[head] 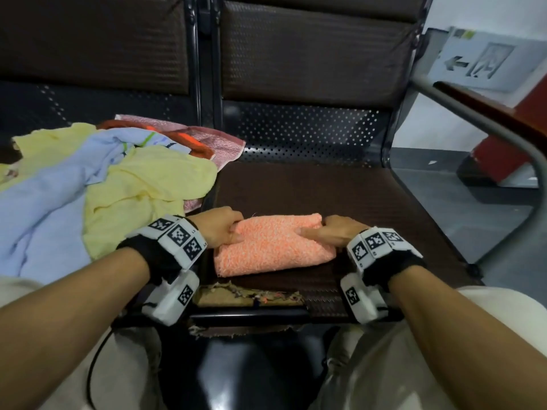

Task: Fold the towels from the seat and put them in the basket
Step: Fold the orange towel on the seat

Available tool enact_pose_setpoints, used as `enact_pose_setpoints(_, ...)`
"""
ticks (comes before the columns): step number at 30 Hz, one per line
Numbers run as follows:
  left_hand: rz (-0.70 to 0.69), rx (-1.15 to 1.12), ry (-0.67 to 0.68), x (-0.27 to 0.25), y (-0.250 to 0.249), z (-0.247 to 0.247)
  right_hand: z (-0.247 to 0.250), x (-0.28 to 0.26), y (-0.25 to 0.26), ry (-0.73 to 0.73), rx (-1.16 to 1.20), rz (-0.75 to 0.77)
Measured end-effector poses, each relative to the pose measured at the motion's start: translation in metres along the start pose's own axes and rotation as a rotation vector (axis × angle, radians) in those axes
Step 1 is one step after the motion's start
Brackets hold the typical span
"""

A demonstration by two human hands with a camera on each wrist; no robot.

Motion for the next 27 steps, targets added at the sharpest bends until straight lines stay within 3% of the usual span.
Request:
enact_pose_setpoints(3, 0.018, 0.104, 0.080, -0.007, -0.006, -0.003, -0.004, -0.009, 0.005, 0.101, 0.054, 0.081)
enact_pose_setpoints(5, 0.013, 0.126, 0.064, -0.016, -0.011, -0.001, -0.005, -0.017, 0.005, 0.090, 0.061, 0.097)
enact_pose_setpoints(10, -0.108, -0.185, 0.020, -0.041, -0.023, 0.009, 0.005, -0.053, 0.004, -0.021, 0.348, 0.237)
enact_pose_setpoints(13, -0.271, -0.288, -0.123, -0.056, -0.053, 0.024, 0.017, -0.091, 0.010, -0.065, 0.551, 0.425)
enact_pose_setpoints(18, -0.314, -0.500, -0.232, -0.074, -0.102, 0.043, 0.052, -0.167, 0.019, -0.239, 0.546, 0.662)
enact_pose_setpoints(23, -0.309, -0.599, -0.124, -0.096, -0.141, 0.053, 0.083, -0.230, -0.013, -0.436, 0.665, 0.695)
enact_pose_setpoints(27, -0.377, -0.517, -0.190, -0.103, -0.183, 0.067, 0.097, -0.256, -0.056, -0.543, 0.894, 0.640)
Point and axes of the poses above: each hand's wrist, its own x-axis towards the middle knuckle, its own z-axis out of the back of the hand, y = z × x, the point moved 3 cm from there along x, towards the middle knuckle, and after that the axes turned 3 degrees about -z, right-handed, at the moved point
